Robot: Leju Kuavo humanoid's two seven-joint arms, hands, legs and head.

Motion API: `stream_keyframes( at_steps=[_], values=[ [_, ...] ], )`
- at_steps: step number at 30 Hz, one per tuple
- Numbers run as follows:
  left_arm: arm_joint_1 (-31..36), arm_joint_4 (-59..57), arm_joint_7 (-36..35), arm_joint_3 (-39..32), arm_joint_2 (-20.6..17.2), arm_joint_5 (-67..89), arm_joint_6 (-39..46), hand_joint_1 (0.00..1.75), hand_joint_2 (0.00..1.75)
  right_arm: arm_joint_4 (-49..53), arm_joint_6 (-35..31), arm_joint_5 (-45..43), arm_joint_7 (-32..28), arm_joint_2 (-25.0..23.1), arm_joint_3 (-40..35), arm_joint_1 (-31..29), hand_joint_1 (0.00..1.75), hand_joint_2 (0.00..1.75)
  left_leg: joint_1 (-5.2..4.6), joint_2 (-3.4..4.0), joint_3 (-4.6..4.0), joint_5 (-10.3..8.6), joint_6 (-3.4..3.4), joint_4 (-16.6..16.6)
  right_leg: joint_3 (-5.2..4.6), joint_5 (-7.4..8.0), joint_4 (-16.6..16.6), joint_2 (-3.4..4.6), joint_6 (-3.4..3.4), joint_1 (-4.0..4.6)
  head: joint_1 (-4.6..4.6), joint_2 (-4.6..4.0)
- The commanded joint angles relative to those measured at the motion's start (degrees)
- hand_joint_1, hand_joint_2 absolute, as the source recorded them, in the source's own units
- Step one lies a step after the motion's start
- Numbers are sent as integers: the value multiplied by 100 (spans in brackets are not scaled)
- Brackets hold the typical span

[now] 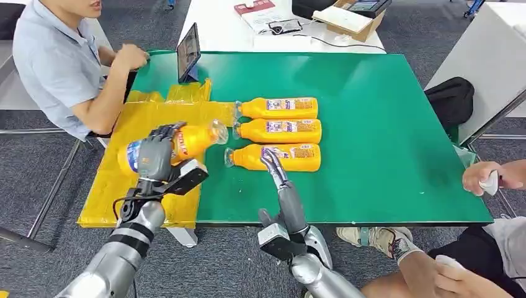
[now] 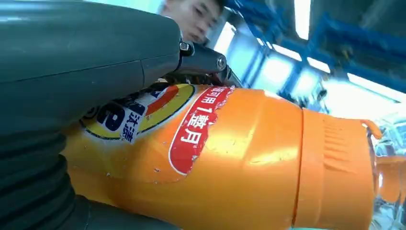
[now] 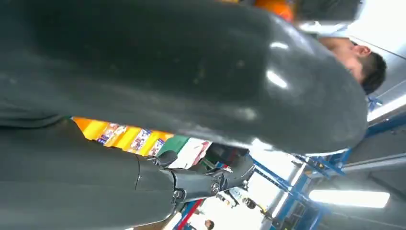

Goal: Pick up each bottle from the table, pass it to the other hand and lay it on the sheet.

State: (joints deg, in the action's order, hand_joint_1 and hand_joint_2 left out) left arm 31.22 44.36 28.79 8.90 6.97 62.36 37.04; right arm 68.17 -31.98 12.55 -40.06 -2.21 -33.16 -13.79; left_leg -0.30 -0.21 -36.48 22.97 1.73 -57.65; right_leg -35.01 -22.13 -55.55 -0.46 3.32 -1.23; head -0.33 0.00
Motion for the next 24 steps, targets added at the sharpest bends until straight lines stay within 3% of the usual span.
stream_keyframes(
  at_steps=[1, 7, 12, 21, 24],
  values=[
    [1188, -2074, -692, 905, -298, 611, -887, 175, 175, -30, 32, -112, 6, 97, -217, -214, 0, 0, 12, 6, 32, 21, -16, -8, 31, -18, -6, 7, -21, 12, 0, 0],
    [1550, -2508, -1165, 1079, -369, 831, -1835, 175, 175, 9, 35, -118, 6, 116, -199, -204, 0, 0, 8, 4, 10, 8, -9, -4, 8, -7, -4, 4, -12, 8, 2, 0],
    [1627, -2581, -1424, 1218, -431, 1015, -2063, 175, 175, 34, 42, -93, 6, 115, -221, -190, 0, 0, 13, 11, 18, 16, -12, -10, 16, -12, -7, 12, -16, 12, 2, 0],
    [1683, -2667, -1347, 1310, -502, 1078, -2465, 175, 175, 50, 56, -85, 6, 137, -275, -202, 0, 0, 10, 7, 11, 11, -10, -6, 10, -9, -5, 7, -13, 9, 2, 0],
    [1694, -2733, -1283, 1300, -538, 1037, -2745, 162, 175, 40, 50, -93, 6, 150, -276, -209, 0, 0, 7, 7, 8, 7, -8, -3, 5, -5, -3, 8, -10, 7, 2, 0]
  ],
)
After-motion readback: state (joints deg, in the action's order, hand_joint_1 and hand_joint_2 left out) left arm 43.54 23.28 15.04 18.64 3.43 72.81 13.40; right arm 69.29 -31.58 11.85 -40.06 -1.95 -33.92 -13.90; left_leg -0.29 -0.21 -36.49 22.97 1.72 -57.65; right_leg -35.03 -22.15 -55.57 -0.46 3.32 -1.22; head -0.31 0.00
